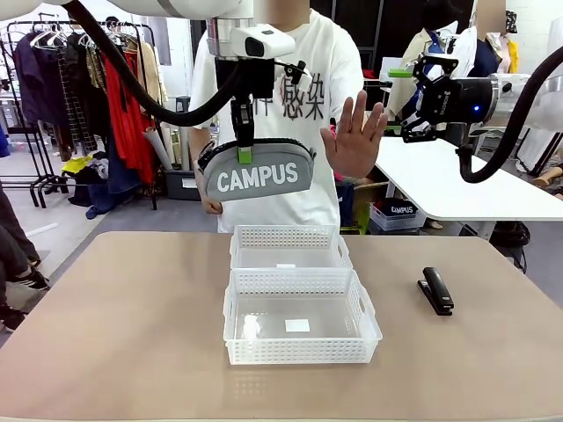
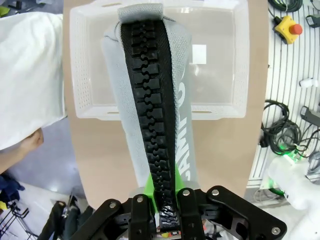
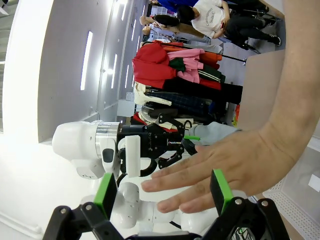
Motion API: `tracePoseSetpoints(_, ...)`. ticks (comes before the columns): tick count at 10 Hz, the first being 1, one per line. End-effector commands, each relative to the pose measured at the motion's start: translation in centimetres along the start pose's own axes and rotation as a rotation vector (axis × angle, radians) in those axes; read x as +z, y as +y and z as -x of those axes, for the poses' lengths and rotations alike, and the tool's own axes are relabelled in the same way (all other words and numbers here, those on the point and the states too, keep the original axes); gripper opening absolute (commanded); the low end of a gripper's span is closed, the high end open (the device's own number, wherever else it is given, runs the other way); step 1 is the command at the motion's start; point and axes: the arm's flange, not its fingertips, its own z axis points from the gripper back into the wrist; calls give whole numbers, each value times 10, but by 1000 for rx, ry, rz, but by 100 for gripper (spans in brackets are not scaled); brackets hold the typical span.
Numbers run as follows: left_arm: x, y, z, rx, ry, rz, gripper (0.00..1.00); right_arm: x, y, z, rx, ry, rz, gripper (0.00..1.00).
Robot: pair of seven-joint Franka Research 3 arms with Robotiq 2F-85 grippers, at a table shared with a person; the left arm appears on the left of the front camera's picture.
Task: Distribute items into two baskets.
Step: Move the picked Pencil pouch towards the Organizing basket indicated by the person, stopping as directed, then place the picked Pencil pouch into the Organizing basket as instructed by the person.
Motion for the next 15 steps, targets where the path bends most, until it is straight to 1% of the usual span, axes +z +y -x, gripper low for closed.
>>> tracePoseSetpoints(1, 2, -1, 1, 0, 1, -6, 0, -1, 1, 1, 1, -1, -4, 100)
tracePoseSetpoints(15, 2, -1, 1, 0, 1, -6, 0, -1, 1, 1, 1, -1, -4, 100)
